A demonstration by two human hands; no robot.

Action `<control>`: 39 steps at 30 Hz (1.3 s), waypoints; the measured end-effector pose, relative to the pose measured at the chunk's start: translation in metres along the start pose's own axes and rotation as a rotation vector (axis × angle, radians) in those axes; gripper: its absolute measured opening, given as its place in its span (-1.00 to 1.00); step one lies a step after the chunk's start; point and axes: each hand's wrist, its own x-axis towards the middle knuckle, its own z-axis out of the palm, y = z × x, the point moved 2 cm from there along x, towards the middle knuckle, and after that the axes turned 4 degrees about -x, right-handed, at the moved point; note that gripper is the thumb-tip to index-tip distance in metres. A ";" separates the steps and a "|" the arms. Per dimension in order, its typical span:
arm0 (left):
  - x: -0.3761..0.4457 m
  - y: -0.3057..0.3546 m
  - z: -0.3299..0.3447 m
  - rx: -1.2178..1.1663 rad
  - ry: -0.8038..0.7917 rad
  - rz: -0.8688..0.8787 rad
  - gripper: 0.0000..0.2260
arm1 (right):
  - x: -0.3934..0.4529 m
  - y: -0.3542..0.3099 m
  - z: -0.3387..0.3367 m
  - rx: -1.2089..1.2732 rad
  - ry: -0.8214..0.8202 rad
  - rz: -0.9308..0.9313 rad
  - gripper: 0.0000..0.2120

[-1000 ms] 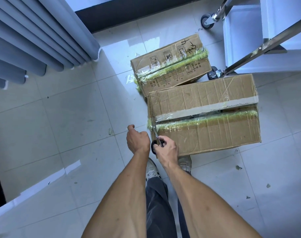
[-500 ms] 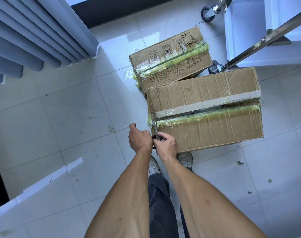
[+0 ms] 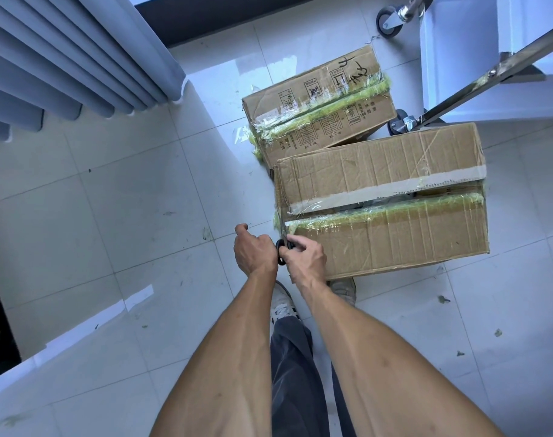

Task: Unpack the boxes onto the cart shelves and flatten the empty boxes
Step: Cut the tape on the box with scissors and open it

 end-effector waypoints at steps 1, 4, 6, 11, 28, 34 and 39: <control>0.000 -0.002 0.000 -0.003 -0.004 -0.004 -0.59 | -0.004 0.005 -0.001 0.012 0.007 0.018 -0.58; 0.000 -0.004 0.000 -0.006 -0.014 -0.013 -0.60 | -0.011 0.018 -0.005 0.067 0.044 0.079 -0.58; 0.001 -0.005 0.001 0.000 -0.017 -0.008 -0.60 | -0.010 0.019 -0.006 0.077 0.046 0.090 -0.58; 0.006 -0.008 0.000 0.015 -0.036 -0.032 -0.60 | 0.003 0.000 -0.008 0.046 -0.009 0.074 -0.59; -0.010 0.006 -0.007 -0.108 -0.085 -0.059 -0.63 | -0.003 -0.010 -0.033 -0.022 0.237 -0.134 -0.63; -0.028 0.058 0.008 -0.059 -0.290 0.241 -0.60 | 0.019 -0.022 -0.075 0.000 0.494 -0.104 -0.65; -0.048 0.123 0.043 0.193 -0.287 0.543 -0.43 | 0.059 -0.033 -0.128 -0.036 0.571 -0.111 -0.64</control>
